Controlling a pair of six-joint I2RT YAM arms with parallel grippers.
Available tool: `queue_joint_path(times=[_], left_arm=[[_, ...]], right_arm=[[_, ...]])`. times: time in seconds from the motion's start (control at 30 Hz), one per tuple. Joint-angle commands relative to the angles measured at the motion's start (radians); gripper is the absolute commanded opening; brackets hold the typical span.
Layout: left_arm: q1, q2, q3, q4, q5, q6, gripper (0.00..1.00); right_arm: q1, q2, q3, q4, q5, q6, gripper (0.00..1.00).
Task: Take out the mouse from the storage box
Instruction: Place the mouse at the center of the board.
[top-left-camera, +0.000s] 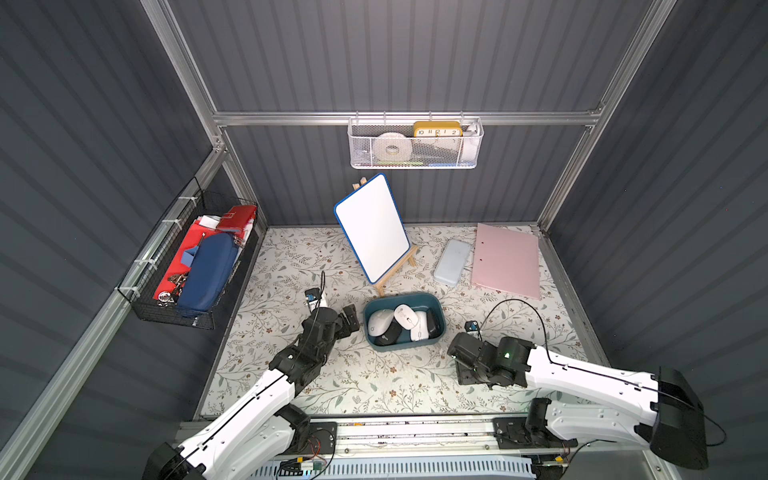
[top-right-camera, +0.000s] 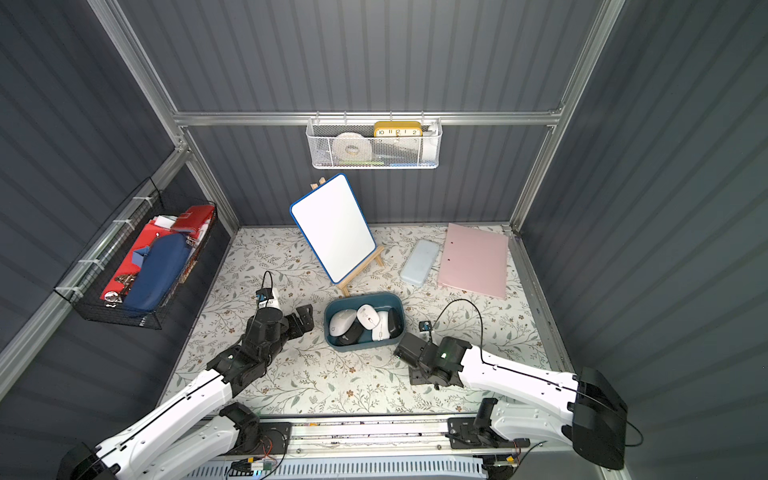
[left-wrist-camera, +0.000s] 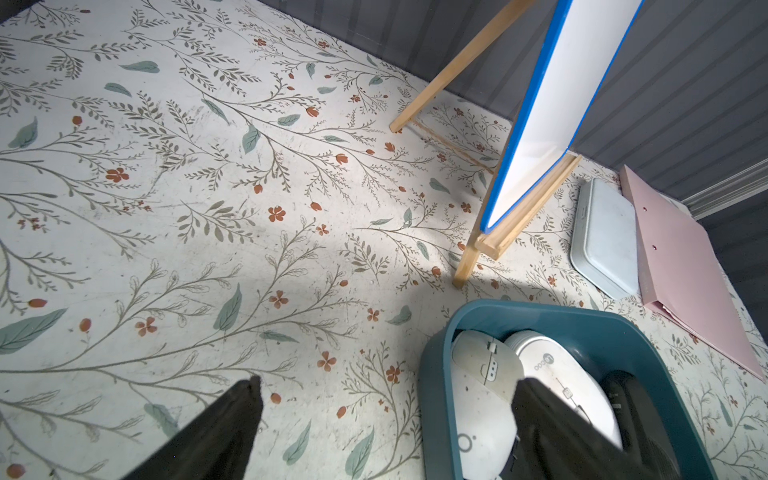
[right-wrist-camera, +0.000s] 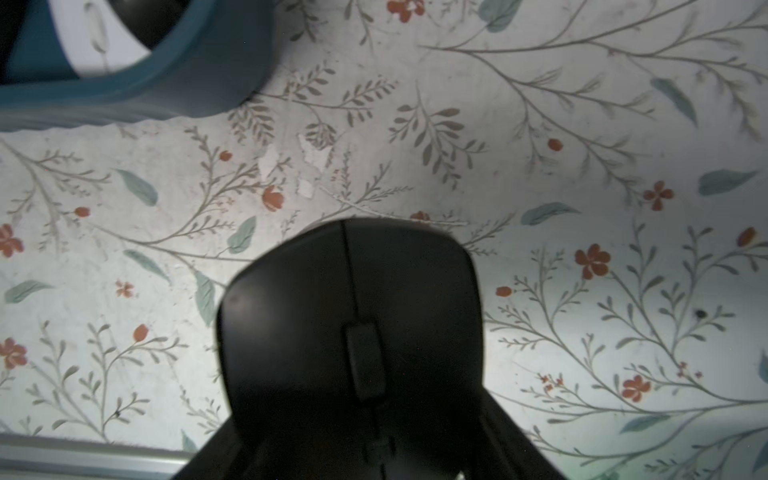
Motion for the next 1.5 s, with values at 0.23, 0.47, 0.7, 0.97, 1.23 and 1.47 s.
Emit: queue_joint_path(times=[0.23,0.47,0.7,0.97,1.23,1.47], left_arm=[[0.003,0.018,0.02,0.008,0.002,0.016,0.99],[0.003,0.03,0.026,0.009,0.009,0.02,1.0],[0.003,0.034,0.026,0.013,0.012,0.023,1.0],[0.003,0.047,0.031,0.013,0.016,0.025,0.99],[0.003,0.059,0.037,0.009,0.017,0.026,1.0],[-0.001,0.127,0.144,-0.039,0.123,-0.009,0.99]], right_arm=[[-0.322,0.2,0.061,0.15,-0.075,-0.212,0.55],[-0.375,0.437,0.227,0.135,-0.074,-0.258,0.54],[-0.393,0.534,0.275,0.127,-0.076,-0.24,0.55],[-0.403,0.588,0.28,0.135,-0.067,-0.225,0.62],[-0.403,0.544,0.263,0.133,-0.069,-0.225,0.81],[-0.402,0.364,0.223,0.101,-0.002,-0.23,0.82]])
